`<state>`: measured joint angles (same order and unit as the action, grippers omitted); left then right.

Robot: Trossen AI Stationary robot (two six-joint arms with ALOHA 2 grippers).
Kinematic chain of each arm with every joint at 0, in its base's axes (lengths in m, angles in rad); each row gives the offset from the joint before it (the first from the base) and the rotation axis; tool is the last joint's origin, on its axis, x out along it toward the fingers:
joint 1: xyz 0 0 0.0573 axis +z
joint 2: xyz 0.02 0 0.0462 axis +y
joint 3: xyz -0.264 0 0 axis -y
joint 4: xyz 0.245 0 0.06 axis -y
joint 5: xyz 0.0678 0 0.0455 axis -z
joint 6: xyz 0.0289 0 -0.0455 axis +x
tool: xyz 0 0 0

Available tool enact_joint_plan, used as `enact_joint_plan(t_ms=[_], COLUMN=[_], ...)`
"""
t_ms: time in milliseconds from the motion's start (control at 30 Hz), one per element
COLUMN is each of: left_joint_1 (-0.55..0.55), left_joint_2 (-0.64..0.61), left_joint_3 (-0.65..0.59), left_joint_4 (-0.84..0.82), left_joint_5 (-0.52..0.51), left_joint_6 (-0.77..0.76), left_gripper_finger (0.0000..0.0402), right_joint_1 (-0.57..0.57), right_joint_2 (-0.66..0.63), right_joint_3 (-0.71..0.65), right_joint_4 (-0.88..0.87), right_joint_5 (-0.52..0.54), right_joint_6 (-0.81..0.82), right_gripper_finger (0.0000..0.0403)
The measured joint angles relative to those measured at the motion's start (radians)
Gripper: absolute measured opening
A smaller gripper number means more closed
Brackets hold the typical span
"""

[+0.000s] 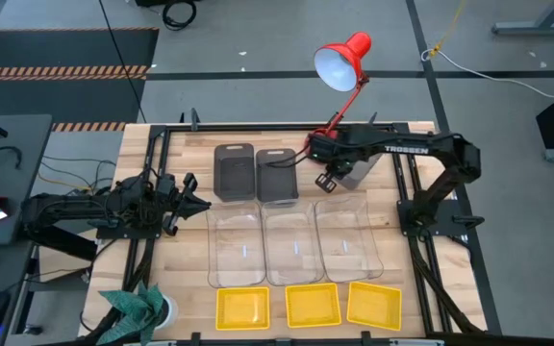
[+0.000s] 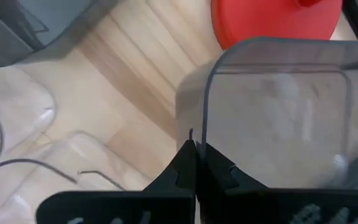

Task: Stack baskets by color
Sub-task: Stack the right black bin on top of the middle black bin

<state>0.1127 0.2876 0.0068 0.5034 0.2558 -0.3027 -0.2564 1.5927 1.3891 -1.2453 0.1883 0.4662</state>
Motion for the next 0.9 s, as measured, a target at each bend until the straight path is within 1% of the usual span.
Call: enact_joint_plan(t_ms=[200,300,467,600,800,900], left_joint_1=[0.0,0.0,0.0,0.0,0.0,0.0], left_joint_2=[0.0,0.0,0.0,0.0,0.0,0.0], left_joint_3=[0.0,0.0,0.0,0.0,0.0,0.0], left_joint_4=[0.0,0.0,0.0,0.0,0.0,0.0], left_joint_5=[0.0,0.0,0.0,0.0,0.0,0.0], left_joint_6=[0.0,0.0,0.0,0.0,0.0,0.0], left_gripper_finger=[0.0036,0.0035,0.0028,0.0031,0.0035,0.0031], right_joint_1=[0.041,0.06,0.105,0.137,0.176,0.191], right_joint_2=[-0.045,-0.041,-0.002,0.042,0.115,0.145], right_joint_3=[0.001,0.035,0.166,0.288,0.427,0.47], right_joint_4=[-0.008,-0.027,-0.038,-0.04,-0.021,0.023], right_joint_5=[0.004,0.009,0.044,0.054,0.051,0.02], right_joint_6=[0.049,0.062,0.061,0.034,-0.018,-0.063], right_gripper_finger=[0.0004,0.0004,0.0004,0.0004,0.0004,0.0004])
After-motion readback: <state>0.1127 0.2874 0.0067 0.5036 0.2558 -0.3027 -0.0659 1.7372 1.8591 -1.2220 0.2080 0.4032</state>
